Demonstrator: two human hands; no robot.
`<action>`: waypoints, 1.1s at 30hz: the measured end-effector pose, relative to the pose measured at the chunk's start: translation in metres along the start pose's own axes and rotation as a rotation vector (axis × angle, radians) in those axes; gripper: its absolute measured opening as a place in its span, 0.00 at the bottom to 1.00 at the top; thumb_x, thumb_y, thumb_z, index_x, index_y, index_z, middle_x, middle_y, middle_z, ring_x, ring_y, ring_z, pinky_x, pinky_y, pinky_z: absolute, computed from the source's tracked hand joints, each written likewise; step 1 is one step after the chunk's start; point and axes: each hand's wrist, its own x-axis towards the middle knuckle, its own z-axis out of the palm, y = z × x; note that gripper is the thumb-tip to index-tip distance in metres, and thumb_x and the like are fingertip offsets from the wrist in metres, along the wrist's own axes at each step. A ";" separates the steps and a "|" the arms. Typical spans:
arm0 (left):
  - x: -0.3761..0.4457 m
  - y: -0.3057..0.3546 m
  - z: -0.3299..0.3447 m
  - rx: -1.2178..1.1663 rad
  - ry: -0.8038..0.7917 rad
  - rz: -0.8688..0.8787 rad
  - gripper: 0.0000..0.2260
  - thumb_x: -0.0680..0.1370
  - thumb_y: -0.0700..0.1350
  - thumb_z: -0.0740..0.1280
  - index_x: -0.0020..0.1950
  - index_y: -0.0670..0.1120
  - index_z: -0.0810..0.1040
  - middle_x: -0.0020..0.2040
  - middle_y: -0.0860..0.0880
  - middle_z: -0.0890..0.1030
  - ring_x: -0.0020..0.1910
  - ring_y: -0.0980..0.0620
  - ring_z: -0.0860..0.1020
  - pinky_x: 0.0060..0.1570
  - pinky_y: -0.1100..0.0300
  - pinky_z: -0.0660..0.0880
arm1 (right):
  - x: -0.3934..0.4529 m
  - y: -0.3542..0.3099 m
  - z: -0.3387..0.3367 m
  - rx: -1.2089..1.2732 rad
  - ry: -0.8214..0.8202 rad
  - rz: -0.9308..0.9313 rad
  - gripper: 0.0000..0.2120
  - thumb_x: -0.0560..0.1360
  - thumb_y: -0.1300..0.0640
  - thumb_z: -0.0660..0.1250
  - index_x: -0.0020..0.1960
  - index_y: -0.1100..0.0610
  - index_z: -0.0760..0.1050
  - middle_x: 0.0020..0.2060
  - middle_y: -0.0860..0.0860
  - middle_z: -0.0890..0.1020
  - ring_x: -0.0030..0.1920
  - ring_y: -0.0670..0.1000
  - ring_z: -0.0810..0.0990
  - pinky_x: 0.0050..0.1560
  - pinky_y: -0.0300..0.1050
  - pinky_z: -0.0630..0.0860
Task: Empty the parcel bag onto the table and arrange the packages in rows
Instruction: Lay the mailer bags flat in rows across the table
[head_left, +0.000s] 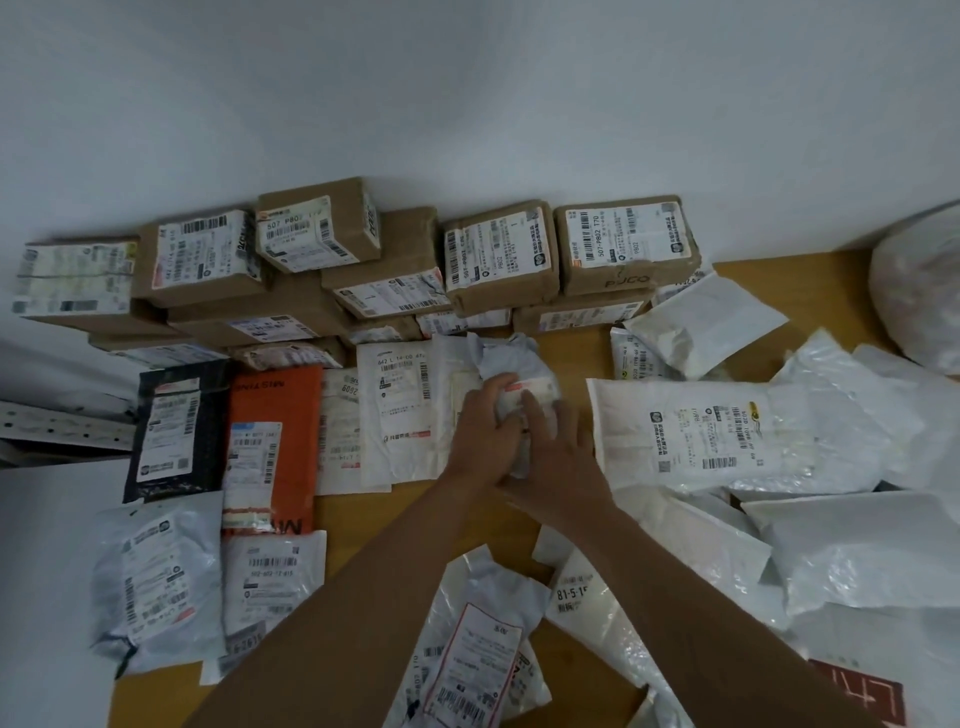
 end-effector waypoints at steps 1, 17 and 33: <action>0.005 0.003 0.003 0.020 -0.043 -0.010 0.20 0.79 0.38 0.61 0.68 0.54 0.70 0.64 0.47 0.72 0.61 0.50 0.73 0.60 0.56 0.73 | 0.004 0.004 0.007 0.002 -0.013 0.026 0.52 0.67 0.32 0.69 0.79 0.49 0.47 0.75 0.60 0.54 0.73 0.64 0.58 0.69 0.60 0.67; 0.004 -0.052 -0.022 0.864 -0.058 0.059 0.26 0.80 0.50 0.61 0.77 0.53 0.59 0.80 0.47 0.50 0.78 0.42 0.44 0.76 0.46 0.47 | 0.027 0.012 0.044 -0.100 0.125 0.264 0.37 0.78 0.30 0.50 0.80 0.45 0.46 0.80 0.56 0.48 0.78 0.64 0.48 0.75 0.64 0.46; -0.035 0.007 0.047 0.248 -0.170 0.091 0.21 0.79 0.49 0.63 0.72 0.47 0.67 0.67 0.46 0.70 0.65 0.47 0.70 0.63 0.48 0.72 | -0.028 0.089 -0.042 -0.075 0.141 0.503 0.41 0.75 0.39 0.63 0.79 0.45 0.44 0.79 0.55 0.42 0.78 0.63 0.37 0.73 0.72 0.48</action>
